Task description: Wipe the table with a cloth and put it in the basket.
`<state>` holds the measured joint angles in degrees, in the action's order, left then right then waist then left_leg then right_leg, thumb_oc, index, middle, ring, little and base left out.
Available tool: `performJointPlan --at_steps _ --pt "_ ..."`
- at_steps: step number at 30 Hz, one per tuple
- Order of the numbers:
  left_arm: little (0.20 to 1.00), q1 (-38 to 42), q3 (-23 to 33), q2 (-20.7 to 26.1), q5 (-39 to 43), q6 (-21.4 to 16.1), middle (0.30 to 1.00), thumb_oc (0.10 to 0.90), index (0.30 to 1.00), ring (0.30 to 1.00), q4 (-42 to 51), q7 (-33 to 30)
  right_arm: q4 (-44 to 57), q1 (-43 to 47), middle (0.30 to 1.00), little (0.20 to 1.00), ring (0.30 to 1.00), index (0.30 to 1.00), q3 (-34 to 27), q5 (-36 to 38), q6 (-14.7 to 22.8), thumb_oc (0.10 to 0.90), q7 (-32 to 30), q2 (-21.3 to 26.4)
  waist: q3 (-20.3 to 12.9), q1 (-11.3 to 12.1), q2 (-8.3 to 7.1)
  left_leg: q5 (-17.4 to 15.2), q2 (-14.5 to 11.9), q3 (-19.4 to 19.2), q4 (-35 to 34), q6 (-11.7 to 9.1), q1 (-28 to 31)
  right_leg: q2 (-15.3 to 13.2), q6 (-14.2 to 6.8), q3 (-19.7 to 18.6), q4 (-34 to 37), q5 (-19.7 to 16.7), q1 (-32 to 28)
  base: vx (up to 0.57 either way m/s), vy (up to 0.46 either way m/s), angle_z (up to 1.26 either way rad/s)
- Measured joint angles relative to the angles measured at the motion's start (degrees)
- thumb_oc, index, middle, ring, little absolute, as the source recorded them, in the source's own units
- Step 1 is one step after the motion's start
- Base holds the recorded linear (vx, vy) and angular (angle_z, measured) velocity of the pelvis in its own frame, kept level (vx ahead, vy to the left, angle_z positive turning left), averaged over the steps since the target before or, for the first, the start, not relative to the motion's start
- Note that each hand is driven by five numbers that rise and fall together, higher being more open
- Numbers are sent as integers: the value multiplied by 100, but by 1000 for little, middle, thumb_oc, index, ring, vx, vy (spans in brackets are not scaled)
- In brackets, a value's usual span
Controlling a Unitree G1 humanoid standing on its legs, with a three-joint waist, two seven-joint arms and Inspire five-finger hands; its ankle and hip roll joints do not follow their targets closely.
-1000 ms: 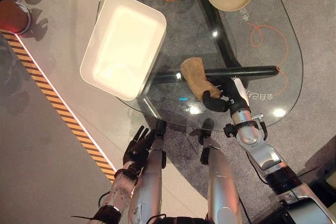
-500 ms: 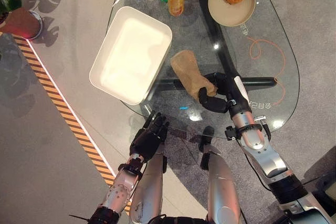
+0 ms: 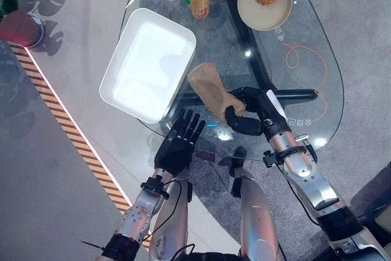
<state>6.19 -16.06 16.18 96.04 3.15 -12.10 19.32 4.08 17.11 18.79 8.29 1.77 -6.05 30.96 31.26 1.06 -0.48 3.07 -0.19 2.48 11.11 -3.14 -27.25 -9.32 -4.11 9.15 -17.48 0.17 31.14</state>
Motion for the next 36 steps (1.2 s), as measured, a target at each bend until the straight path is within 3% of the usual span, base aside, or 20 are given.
performJointPlan --at_steps 10,15,24,29,36 --pt "900 204 -130 83 -236 7 900 800 900 900 6 -695 124 92 300 200 300 300 370 324 -2 100 514 69 0 -102 0 -55 -40 -36 -2 7 -29 47 1 -22 71 1 23 14 8 -2" --pt "900 286 -130 130 -281 -22 900 800 900 900 7 -754 149 236 300 200 300 300 467 490 0 100 586 79 0 -111 0 -57 -42 -38 2 8 -29 49 0 -23 70 2 27 37 -21 0" --pt "900 253 -157 170 -283 -145 900 800 900 900 12 -721 148 297 300 200 300 300 534 -213 -99 100 580 177 0 -128 0 -70 -47 -58 1 8 -32 52 1 -40 69 6 46 30 0 -1" --pt "900 239 -149 188 -248 -212 900 800 900 900 187 -459 142 366 300 200 300 300 717 -955 -387 100 583 329 0 -123 0 -69 -47 -65 24 7 -178 51 33 -54 6 -11 217 28 11 -1" --pt "900 234 -156 224 -171 -285 900 800 900 900 232 -462 142 469 300 200 300 300 799 -1063 -491 100 585 318 0 -129 0 -70 -48 -66 58 8 -182 48 42 -59 -67 -6 235 10 4 0"
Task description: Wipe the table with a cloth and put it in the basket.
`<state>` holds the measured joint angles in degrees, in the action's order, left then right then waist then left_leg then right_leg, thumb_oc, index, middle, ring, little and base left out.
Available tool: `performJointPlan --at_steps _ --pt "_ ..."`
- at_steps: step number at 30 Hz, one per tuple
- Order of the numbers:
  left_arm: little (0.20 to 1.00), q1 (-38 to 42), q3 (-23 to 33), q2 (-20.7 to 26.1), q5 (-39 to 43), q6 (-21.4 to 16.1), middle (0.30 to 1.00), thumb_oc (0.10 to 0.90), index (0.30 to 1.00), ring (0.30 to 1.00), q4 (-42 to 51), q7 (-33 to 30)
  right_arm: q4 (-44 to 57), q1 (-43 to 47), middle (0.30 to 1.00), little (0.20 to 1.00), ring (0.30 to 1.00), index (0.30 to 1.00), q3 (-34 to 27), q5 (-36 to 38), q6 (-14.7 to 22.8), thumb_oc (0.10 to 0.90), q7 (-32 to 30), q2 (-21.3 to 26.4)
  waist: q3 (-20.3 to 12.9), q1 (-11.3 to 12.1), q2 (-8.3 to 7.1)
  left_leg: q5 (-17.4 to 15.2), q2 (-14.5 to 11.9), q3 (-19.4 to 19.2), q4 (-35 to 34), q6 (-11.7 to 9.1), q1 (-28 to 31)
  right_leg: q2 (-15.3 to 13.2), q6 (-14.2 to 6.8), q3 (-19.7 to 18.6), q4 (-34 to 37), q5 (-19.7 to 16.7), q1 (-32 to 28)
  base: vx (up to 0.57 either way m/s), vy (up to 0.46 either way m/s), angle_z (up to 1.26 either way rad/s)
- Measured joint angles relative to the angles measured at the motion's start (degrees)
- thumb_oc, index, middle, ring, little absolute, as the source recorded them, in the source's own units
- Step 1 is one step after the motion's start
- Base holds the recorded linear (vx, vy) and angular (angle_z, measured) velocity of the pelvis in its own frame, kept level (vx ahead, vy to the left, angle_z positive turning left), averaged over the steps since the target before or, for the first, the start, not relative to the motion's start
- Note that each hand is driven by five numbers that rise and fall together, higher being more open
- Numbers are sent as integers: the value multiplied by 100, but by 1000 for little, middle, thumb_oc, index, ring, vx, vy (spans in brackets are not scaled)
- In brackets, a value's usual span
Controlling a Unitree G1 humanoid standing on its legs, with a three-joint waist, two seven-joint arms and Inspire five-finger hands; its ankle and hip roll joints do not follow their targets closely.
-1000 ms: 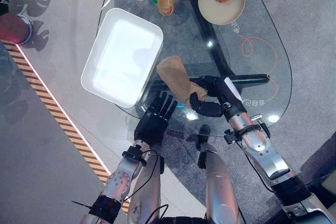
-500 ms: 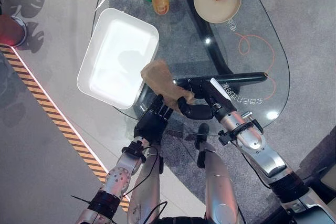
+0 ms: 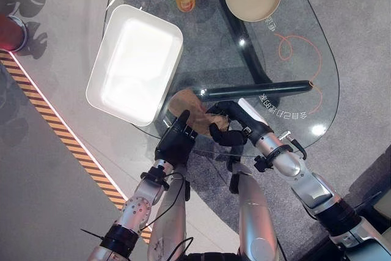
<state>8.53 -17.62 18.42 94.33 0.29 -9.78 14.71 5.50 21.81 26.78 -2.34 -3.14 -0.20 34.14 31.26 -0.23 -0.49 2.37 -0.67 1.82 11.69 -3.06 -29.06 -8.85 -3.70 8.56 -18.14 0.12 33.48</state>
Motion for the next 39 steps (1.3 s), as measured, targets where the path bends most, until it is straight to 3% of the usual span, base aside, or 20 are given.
performJointPlan --at_steps 17,18,20,21,39 --pt "900 -119 18 -116 42 -174 900 800 900 900 122 86 87 -4 300 200 300 300 -18 1 -43 100 -27 -26 0 8 0 0 3 9 36 -1 -48 -6 -19 0 -78 76 54 0 0 0" --pt "532 -114 18 -116 42 -179 585 432 585 585 122 86 86 1 300 200 300 300 -21 1 -43 100 -27 -26 0 7 0 0 3 9 37 -1 -48 -6 -19 1 -79 76 54 0 0 0" --pt "230 -119 18 -130 43 -192 326 130 326 326 122 86 87 -2 300 200 300 300 -20 1 -43 100 -27 -27 0 6 0 1 3 10 37 -1 -48 -6 -19 1 -80 76 54 0 0 0" --pt "200 -122 20 -134 43 -198 300 100 300 300 122 85 87 -1 300 200 300 300 -20 1 -43 100 -27 -28 0 5 0 1 3 10 37 -1 -48 -6 -19 1 -80 76 54 0 0 0" --pt "200 -123 60 -238 181 -587 300 100 300 300 121 46 519 -135 300 200 300 300 164 3 131 100 -8 -158 0 0 0 3 5 14 50 -4 -41 -8 -16 0 -104 76 52 0 0 0"
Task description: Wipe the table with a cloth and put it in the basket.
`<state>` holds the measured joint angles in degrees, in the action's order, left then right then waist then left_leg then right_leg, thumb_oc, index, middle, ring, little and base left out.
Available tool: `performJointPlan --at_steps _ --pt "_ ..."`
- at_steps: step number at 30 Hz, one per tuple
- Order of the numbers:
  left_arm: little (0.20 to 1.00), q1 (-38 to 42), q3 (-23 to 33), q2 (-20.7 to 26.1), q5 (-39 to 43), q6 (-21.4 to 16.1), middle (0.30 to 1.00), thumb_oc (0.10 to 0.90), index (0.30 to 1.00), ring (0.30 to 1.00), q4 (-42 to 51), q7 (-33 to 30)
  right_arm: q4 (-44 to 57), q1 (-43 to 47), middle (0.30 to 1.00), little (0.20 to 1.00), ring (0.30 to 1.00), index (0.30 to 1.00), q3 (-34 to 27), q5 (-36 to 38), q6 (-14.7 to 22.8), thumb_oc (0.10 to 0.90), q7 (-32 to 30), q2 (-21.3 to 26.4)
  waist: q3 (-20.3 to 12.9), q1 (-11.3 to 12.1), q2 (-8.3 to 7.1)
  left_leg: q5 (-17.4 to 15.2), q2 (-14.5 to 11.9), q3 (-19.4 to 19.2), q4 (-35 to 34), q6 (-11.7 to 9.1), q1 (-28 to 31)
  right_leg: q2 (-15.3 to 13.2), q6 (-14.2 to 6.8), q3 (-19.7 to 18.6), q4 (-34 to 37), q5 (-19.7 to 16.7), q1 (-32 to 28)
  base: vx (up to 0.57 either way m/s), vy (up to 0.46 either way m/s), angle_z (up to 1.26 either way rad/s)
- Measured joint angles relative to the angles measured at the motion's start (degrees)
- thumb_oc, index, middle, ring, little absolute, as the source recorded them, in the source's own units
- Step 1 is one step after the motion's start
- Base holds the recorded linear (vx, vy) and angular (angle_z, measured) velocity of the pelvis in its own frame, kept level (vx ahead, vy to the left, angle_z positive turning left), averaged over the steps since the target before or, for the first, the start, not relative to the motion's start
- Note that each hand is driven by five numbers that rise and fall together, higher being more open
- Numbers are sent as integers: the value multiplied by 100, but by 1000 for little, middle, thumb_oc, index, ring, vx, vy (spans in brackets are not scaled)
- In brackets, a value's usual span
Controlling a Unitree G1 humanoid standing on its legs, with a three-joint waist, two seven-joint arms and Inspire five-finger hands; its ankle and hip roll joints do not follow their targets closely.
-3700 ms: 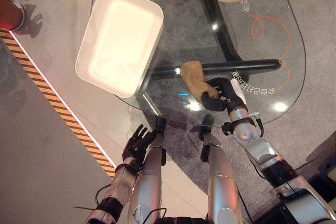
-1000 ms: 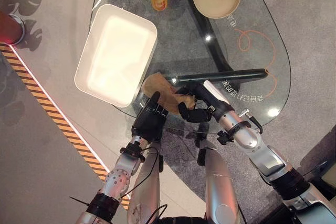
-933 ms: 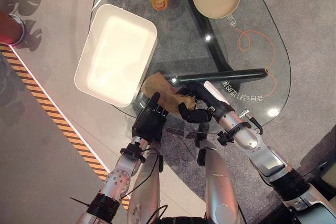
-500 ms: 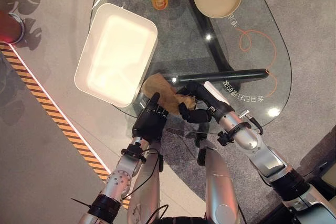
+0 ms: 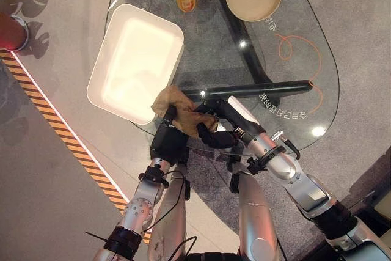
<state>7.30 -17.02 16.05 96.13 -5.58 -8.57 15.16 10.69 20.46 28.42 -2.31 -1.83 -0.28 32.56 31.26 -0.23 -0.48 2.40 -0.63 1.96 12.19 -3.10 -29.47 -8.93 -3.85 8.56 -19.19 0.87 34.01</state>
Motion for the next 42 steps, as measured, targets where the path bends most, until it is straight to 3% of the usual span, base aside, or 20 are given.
performJointPlan --at_steps 3,4,17,33,42 --pt "200 13 -2 -1 0 -10 300 100 300 300 0 0 -1 -48 326 230 326 326 -7 0 -6 130 -88 -82 0 0 0 0 0 0 1 0 1 0 1 -2 -2 0 -1 0 0 0" --pt "200 14 -3 -3 -1 -13 300 100 300 300 0 0 -1 -60 900 900 900 900 -5 0 -6 800 -111 -92 0 0 0 0 0 0 1 0 1 0 2 -2 -2 -1 0 0 0 0" --pt "200 61 -7 -105 -4 -108 300 100 300 300 1 -58 65 -287 900 900 900 900 -192 1 18 800 -888 -314 0 -17 -1 -1 0 -2 -1 1 1 2 2 -5 5 -1 0 0 0 0" --pt "200 74 -22 -238 -84 -74 300 100 300 300 57 -58 234 -712 900 900 900 900 -386 10 248 800 -1246 -334 7 -197 -73 -46 -67 -120 6 7 36 81 27 -113 40 -21 15 5 -1 -3" --pt "200 28 54 -44 -1644 -514 300 100 300 300 85 -227 183 -1055 900 900 900 900 -490 409 160 800 -982 -338 6 -228 -72 -82 -70 -205 4 12 22 86 23 -197 39 -19 82 12 48 -3"
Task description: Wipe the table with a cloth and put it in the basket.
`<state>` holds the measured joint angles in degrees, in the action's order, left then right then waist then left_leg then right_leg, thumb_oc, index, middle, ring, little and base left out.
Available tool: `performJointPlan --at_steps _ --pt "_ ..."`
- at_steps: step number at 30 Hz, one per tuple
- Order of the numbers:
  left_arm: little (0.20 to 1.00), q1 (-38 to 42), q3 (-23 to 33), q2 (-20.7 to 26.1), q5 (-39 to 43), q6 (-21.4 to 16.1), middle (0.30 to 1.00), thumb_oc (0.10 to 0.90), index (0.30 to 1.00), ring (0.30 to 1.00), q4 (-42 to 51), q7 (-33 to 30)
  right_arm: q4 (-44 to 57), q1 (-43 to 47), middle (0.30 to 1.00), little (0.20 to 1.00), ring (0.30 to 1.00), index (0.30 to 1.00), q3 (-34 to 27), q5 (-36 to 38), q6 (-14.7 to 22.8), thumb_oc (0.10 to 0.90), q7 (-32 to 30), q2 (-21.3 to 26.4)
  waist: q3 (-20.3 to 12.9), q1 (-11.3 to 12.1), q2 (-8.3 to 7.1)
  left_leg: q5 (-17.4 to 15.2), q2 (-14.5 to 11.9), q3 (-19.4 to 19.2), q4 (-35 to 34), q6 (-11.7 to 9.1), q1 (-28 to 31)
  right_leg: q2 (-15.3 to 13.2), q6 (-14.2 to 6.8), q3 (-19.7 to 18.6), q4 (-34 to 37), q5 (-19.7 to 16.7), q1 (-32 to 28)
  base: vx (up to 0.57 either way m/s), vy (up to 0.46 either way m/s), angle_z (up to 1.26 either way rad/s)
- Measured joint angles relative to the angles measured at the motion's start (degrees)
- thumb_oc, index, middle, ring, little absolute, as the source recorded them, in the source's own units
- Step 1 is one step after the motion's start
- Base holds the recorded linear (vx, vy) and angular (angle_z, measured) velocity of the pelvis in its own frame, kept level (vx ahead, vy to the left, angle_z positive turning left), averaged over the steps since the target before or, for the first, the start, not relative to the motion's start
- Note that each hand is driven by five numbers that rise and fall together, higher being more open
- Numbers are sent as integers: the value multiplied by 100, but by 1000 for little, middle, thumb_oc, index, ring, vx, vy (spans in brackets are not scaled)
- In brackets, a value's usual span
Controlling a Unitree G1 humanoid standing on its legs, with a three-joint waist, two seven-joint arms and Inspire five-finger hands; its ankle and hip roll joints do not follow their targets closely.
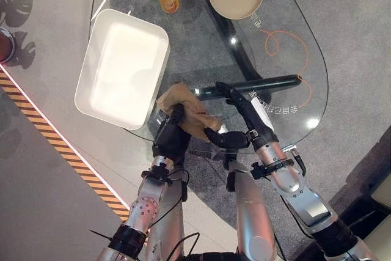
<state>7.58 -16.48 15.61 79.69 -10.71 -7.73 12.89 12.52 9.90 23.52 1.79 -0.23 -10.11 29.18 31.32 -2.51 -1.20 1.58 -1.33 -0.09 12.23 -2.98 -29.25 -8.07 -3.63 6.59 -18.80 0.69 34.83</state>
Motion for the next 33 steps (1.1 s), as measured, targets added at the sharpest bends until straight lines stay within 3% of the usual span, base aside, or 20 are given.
performJointPlan --at_steps 4,8,11,18,23,33 --pt "200 -124 344 104 -505 -434 300 100 300 300 -4 -357 -343 -62 900 900 900 900 -93 200 -176 800 122 0 0 -40 8 -9 8 -65 -6 8 -5 -2 -2 -65 -15 -1 49 20 111 -7" --pt "200 -48 933 393 -1398 -1058 300 100 300 300 -2 -1304 -769 -162 900 900 900 900 -206 271 -397 800 88 66 -1 -17 19 -8 27 -82 -10 7 -37 -24 -7 -92 -112 32 138 20 112 0" --pt "200 76 1131 563 -2040 -1266 300 100 300 300 -2 -1932 -769 -167 900 900 900 900 -206 271 -490 800 75 89 -1 27 62 -6 36 -81 48 5 -157 -37 11 -98 -215 61 279 25 73 2" --pt "200 235 1173 576 -3774 -1400 300 100 300 300 45 -2915 -769 -115 900 900 900 900 -192 274 -709 800 41 88 0 91 90 -6 83 -75 129 4 -326 -94 29 -112 -403 99 490 34 95 3" --pt "200 355 1288 841 -5076 -1406 300 100 300 300 42 -3806 -769 -107 900 900 900 900 -150 278 -999 800 91 100 1 84 98 -3 91 -83 226 -4 -585 -100 40 -147 -499 93 758 11 95 -1" --pt "200 864 1292 1043 -5648 -1494 300 100 300 300 -522 -5071 -956 69 900 900 900 900 254 292 -1336 800 336 259 -1 59 132 -27 96 -114 473 -33 -1116 -96 68 -236 -620 51 1247 19 101 -1"
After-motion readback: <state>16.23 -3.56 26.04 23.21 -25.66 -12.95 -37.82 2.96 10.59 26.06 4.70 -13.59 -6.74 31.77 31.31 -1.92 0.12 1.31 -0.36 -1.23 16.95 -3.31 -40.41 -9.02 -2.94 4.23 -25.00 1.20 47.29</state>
